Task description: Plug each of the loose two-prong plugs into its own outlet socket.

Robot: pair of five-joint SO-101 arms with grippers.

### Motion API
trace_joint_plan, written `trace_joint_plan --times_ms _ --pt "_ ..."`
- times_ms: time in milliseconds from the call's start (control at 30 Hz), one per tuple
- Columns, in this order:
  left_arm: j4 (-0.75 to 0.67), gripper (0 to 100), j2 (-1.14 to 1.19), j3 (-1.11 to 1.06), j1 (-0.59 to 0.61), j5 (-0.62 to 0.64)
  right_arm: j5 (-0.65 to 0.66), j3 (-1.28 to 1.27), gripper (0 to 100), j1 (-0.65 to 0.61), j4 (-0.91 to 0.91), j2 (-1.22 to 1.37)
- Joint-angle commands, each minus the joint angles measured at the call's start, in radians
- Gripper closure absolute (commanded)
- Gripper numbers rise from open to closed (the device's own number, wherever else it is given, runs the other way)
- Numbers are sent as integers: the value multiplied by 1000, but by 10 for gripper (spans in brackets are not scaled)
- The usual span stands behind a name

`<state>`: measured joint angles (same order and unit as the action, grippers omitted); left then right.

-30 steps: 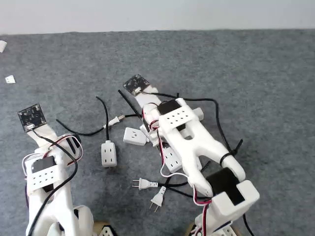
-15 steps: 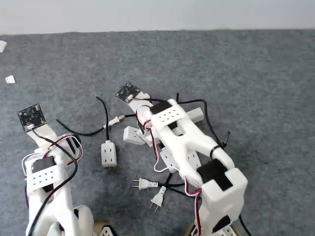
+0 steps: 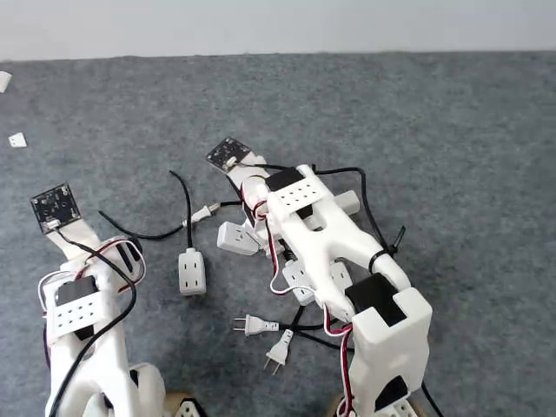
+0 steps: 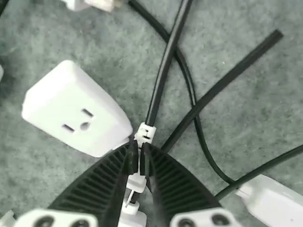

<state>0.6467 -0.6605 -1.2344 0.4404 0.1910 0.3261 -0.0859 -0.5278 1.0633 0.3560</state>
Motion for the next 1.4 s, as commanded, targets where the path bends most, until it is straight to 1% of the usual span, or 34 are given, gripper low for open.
trace_joint_plan --times_ms 0,67,167,233,500,600,800,1000,1133,1367 --pt "-21 782 -3 5 2 -11 9 46 986 19 10 -7" --pt "-21 782 -3 5 2 -11 8 41 965 -10 35 -7" --pt "-21 782 -3 5 2 -11 8 38 907 -58 45 -5" --pt "-21 782 -3 5 2 -11 8 38 902 -67 31 -4" --pt "-21 782 -3 5 2 -11 9 37 897 -38 -15 2" --pt "-21 782 -3 5 2 -11 15 61 897 -13 -36 48" --pt "-21 782 -3 5 2 -11 15 199 897 16 47 147" --pt "-21 782 -3 5 2 -11 15 222 908 15 68 163" --pt "-21 782 -3 5 2 -11 12 222 995 16 68 163" --pt "-17 780 -2 12 2 -11 6 221 990 27 107 125"
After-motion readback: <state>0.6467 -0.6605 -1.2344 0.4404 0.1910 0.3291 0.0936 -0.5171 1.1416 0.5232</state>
